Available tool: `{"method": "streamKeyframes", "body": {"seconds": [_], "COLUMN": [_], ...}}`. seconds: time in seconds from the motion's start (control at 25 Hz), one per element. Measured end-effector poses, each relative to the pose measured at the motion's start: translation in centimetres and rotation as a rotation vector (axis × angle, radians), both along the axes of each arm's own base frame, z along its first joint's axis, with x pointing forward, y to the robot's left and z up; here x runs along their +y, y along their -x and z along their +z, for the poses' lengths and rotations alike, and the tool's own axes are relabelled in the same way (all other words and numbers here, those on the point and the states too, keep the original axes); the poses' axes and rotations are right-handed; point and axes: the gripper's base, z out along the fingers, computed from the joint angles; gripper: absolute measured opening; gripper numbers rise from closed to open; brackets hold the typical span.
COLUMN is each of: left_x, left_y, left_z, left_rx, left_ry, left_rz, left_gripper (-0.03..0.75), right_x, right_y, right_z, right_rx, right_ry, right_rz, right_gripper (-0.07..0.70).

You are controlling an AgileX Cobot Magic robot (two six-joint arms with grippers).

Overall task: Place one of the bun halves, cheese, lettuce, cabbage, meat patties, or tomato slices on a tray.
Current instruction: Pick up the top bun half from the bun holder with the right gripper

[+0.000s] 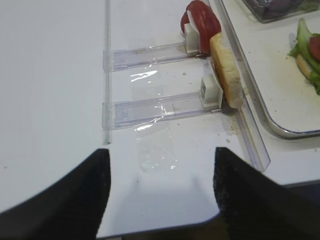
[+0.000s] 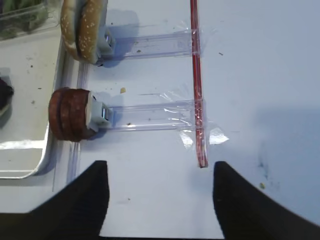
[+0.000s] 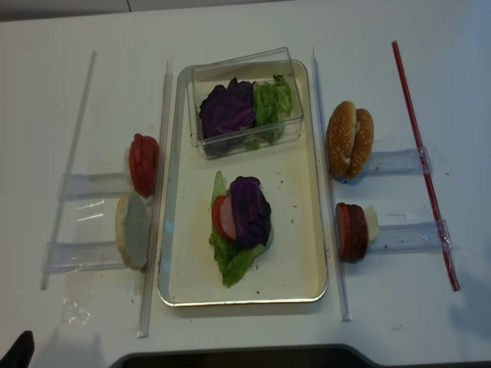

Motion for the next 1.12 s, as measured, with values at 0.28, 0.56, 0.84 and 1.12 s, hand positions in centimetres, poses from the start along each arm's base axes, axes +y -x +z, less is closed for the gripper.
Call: {"method": "streamKeyframes", "body": {"seconds": [0.28, 0.56, 0.84, 1.12], "left_x": [0.0, 0.0, 0.0, 0.0], "left_y": [0.0, 0.0, 0.0, 0.0], "left_z": [0.0, 0.0, 0.0, 0.0], "left_rx": [0.0, 0.0, 0.0, 0.0], "left_ry": [0.0, 0.0, 0.0, 0.0], "left_rz": [0.0, 0.0, 0.0, 0.0], "left_gripper": [0.426, 0.426, 0.426, 0.426], "right_x": [0.8, 1.6, 2.7, 4.5], "right_y": [-5.3, -11.5, -18.2, -22.9], "right_z": [3.7, 6.5, 6.4, 3.9], "right_rx": [0.097, 0.269, 0.359, 0.469], "right_ry": [-0.086, -0.145, -0.208, -0.223], "right_rz": [-0.049, -0.099, -0.094, -0.061], "right_gripper": [0.539, 0.545, 0.545, 0.544]}}
